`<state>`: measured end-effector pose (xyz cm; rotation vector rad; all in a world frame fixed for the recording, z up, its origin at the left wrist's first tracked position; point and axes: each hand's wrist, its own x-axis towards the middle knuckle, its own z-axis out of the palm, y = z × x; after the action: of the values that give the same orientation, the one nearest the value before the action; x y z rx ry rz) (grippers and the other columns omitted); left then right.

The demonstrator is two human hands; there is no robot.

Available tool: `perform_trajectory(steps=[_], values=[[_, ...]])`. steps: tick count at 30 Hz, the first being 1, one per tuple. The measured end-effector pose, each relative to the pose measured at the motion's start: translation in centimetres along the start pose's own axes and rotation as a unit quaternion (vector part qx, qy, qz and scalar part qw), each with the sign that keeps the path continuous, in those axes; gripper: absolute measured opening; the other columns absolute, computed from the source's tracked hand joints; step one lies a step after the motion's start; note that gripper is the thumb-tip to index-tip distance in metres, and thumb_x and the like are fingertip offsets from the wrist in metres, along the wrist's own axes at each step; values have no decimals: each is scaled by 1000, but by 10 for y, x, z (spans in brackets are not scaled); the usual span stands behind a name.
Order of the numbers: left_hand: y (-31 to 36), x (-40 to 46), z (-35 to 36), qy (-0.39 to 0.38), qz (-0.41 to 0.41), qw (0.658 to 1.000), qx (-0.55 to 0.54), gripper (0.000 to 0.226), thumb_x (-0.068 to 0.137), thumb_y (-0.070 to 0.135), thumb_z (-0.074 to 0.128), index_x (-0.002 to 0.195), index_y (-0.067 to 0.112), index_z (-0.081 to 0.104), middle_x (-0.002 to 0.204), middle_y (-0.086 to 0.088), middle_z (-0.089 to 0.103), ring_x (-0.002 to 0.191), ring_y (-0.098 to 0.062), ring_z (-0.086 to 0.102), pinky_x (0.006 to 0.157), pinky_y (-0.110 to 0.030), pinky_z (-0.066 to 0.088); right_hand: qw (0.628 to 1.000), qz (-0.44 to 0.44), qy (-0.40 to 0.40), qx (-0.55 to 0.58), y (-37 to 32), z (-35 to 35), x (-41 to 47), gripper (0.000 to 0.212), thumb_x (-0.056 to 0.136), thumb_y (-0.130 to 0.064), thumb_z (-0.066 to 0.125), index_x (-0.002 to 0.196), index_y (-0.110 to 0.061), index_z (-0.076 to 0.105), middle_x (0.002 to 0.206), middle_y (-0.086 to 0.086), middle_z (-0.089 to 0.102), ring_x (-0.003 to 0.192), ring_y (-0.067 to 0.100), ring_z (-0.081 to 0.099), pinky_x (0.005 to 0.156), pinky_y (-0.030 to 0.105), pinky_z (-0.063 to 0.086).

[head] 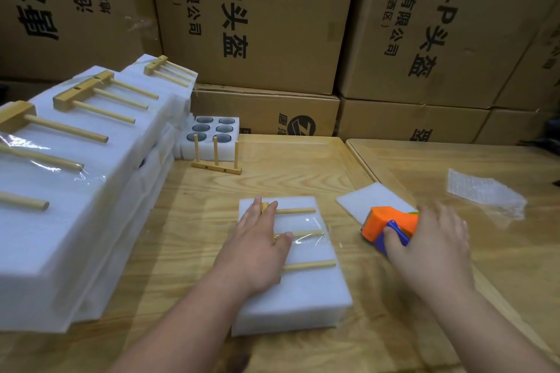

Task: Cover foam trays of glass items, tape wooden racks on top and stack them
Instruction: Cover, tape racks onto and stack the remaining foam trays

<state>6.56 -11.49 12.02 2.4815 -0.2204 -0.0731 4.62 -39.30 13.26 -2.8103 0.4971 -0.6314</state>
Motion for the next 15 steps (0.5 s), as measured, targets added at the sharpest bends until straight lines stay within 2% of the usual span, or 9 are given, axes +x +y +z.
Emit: perform_trajectory(steps=[2, 4, 6, 9, 11, 13, 15], values=[[0, 0, 0, 0, 0, 1000, -4, 67, 104, 50, 35, 162, 33, 5, 168, 9, -16, 155, -10, -9, 124, -32, 3, 987, -48, -14, 154, -24, -7, -19, 64, 92, -38, 63, 148, -13, 46, 160, 3, 36, 150, 17, 27, 121, 33, 23], [0, 1, 0, 0, 1, 1000, -2, 68, 104, 51, 35, 162, 33, 4, 168, 8, -16, 155, -10, -9, 124, -32, 2, 950, -100, -83, 283, -47, -9, -36, 62, 94, -35, 63, 152, -26, 43, 160, -20, 30, 145, -12, 21, 115, 18, 19], [0, 1, 0, 1, 2, 1000, 1, 68, 104, 51, 35, 162, 32, 4, 168, 8, -16, 155, -11, -9, 123, -32, 2, 916, -129, -171, 339, -62, -6, -48, 61, 97, -37, 61, 153, -34, 38, 157, -32, 24, 137, -28, 13, 110, 8, 16], [0, 0, 1, 1, 3, 1000, 2, 69, 104, 51, 35, 162, 31, 4, 169, 7, -16, 155, -12, -9, 124, -33, 2, 868, -90, -265, 411, -72, 4, -54, 57, 102, -31, 57, 155, -29, 36, 158, -27, 26, 134, -28, 21, 99, -7, 16], [1, 0, 1, 1, 3, 1000, 4, 69, 104, 52, 35, 162, 30, 5, 169, 6, -16, 155, -12, -9, 124, -33, 3, 839, -52, -288, 459, -74, 12, -55, 52, 103, -25, 55, 152, -24, 41, 157, -22, 32, 127, -28, 30, 92, -12, 20], [1, 0, 0, 0, 1, 1000, 3, 69, 104, 51, 35, 162, 30, 5, 169, 6, -16, 155, -12, -9, 125, -33, 3, 814, -22, -286, 505, -72, 20, -56, 48, 102, -19, 55, 150, -23, 47, 155, -21, 38, 117, -33, 33, 91, -10, 26], [2, 0, 0, 0, 0, 1000, 3, 69, 104, 51, 35, 162, 30, 5, 169, 6, -16, 155, -11, -9, 125, -34, 3, 791, 5, -281, 543, -71, 25, -57, 48, 101, -16, 56, 148, -24, 49, 154, -20, 42, 126, -21, 40, 95, -2, 32]])
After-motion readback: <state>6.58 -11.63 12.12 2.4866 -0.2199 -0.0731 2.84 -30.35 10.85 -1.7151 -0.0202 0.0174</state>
